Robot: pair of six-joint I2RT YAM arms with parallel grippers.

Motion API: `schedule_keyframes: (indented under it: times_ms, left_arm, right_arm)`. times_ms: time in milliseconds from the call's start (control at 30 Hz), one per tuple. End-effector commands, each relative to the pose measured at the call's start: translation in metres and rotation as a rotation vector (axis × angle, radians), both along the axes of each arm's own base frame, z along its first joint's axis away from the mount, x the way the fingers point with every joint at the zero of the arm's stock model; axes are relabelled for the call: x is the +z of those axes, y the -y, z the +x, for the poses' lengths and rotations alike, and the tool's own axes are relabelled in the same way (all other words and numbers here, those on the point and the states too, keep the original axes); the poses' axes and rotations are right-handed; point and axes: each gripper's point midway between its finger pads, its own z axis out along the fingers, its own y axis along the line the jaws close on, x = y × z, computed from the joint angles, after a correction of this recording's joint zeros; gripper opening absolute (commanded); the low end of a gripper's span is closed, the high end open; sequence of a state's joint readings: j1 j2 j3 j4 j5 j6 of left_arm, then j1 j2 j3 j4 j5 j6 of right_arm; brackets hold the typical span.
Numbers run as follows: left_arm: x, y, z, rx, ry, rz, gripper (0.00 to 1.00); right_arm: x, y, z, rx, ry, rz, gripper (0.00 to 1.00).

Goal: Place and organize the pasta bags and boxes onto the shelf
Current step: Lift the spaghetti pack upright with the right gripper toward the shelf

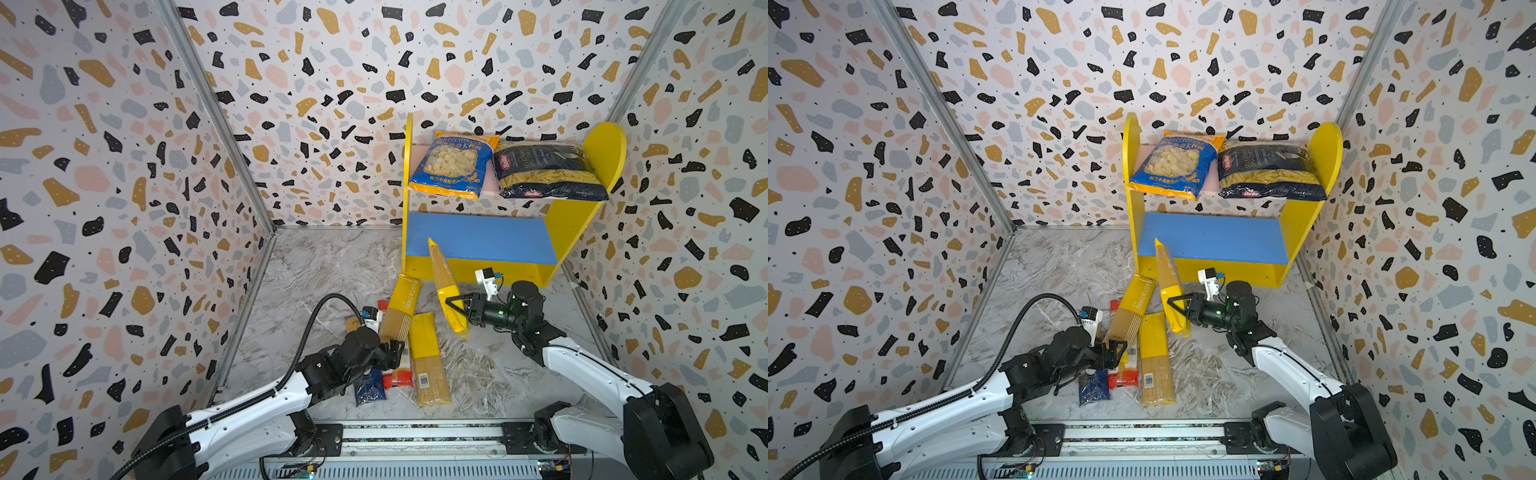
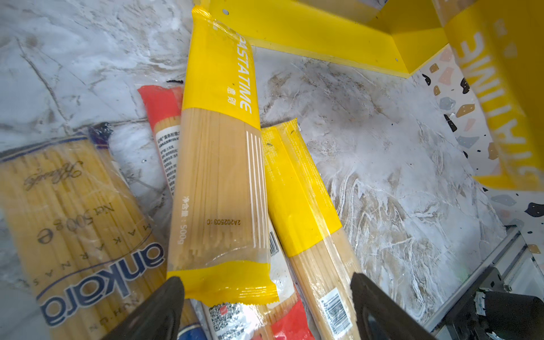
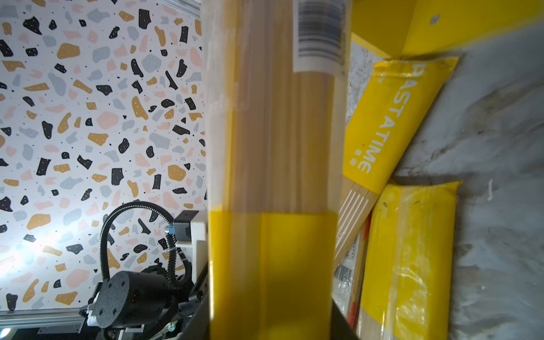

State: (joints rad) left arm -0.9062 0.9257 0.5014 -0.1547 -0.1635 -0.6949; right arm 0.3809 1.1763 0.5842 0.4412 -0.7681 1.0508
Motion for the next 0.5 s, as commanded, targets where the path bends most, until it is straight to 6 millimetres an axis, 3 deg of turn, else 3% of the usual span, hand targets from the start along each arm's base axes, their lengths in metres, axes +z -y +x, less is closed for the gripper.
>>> schedule_keyframes:
  times_ms: [0,367,467]
  left_arm:
    - [0.019,0.001,0.006,0.001,0.052,0.007,0.89]
    - [0.027,-0.002,0.012,0.024,0.085,0.022,0.90]
    - [0.026,-0.003,0.013,0.028,0.089,0.035,0.98]
  right_arm:
    - [0.084,-0.001,0.020,0.009,0.315,0.074,0.13]
    - [0.100,-0.011,0.093,-0.034,0.355,0.061,0.13]
    - [0.099,-0.015,0.112,-0.039,0.357,0.061,0.13]
